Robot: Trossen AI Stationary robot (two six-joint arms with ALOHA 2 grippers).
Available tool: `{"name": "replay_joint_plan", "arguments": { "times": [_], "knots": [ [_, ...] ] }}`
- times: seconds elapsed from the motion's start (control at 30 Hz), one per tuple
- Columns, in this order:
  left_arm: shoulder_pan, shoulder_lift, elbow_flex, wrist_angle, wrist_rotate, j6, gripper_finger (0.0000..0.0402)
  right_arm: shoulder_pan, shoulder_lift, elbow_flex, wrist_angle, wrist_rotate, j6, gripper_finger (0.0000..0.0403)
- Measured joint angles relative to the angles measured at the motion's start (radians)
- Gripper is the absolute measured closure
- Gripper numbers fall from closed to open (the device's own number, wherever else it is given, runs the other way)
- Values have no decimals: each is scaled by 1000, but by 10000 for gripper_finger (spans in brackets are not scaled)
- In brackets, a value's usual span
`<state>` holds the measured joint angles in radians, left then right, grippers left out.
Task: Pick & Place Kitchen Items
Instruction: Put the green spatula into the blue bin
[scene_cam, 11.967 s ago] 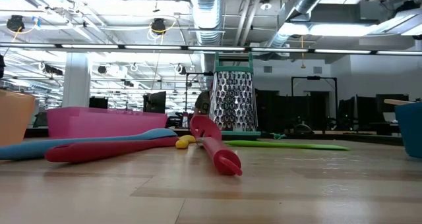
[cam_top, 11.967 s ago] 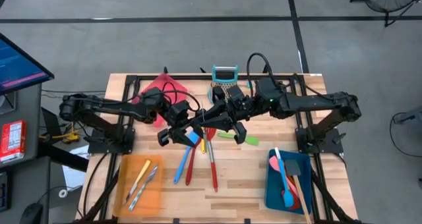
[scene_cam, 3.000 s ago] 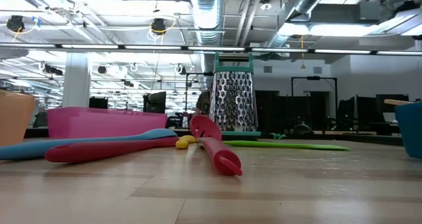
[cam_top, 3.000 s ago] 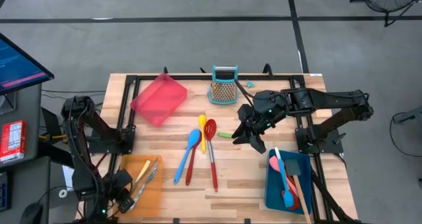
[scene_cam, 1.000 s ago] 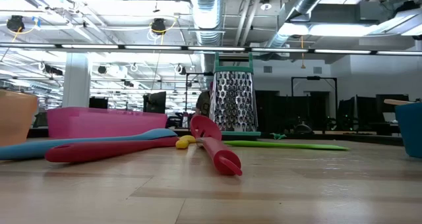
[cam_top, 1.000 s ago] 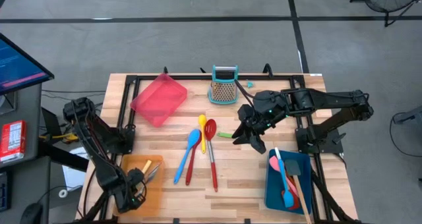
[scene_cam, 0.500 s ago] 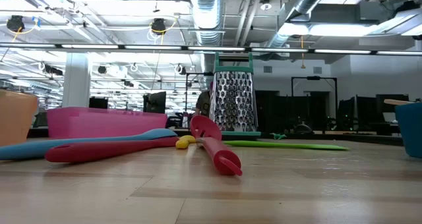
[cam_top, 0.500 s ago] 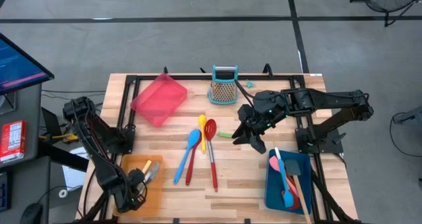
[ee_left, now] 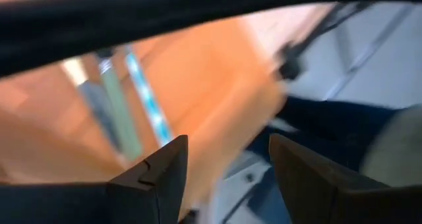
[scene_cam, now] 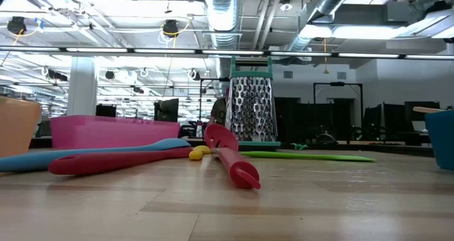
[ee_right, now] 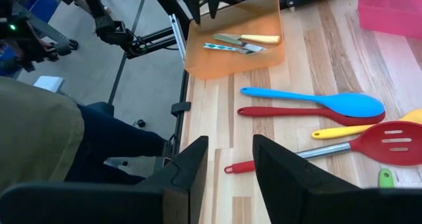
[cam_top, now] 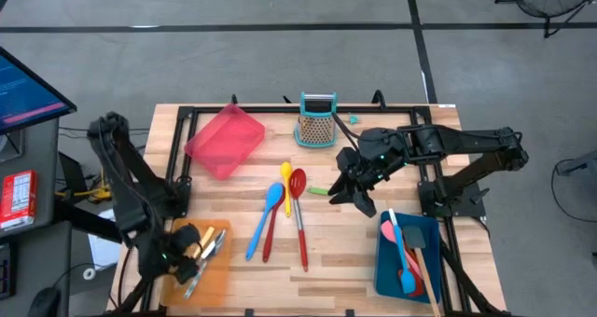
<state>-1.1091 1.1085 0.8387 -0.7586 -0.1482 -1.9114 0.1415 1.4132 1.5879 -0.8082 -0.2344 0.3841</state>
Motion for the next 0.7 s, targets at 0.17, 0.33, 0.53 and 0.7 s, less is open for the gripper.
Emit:
{"name": "replay_joint_plan", "arguments": {
  "times": [0.17, 0.33, 0.53, 0.7],
  "knots": [
    [23, -160, 0, 6, -233, 12, 214, -10, 0, 0, 0, -13, 34, 285],
    [60, -301, 0, 10, -524, 119, 215, -23, 0, 0, 0, -66, 93, 285],
    [128, -404, 0, 15, -760, 314, 215, -26, 6, 1, -44, 86, 229, 285],
    [154, -460, 0, 28, -807, 427, 213, -32, 69, 1, -226, 312, 347, 281]
  ]
}}
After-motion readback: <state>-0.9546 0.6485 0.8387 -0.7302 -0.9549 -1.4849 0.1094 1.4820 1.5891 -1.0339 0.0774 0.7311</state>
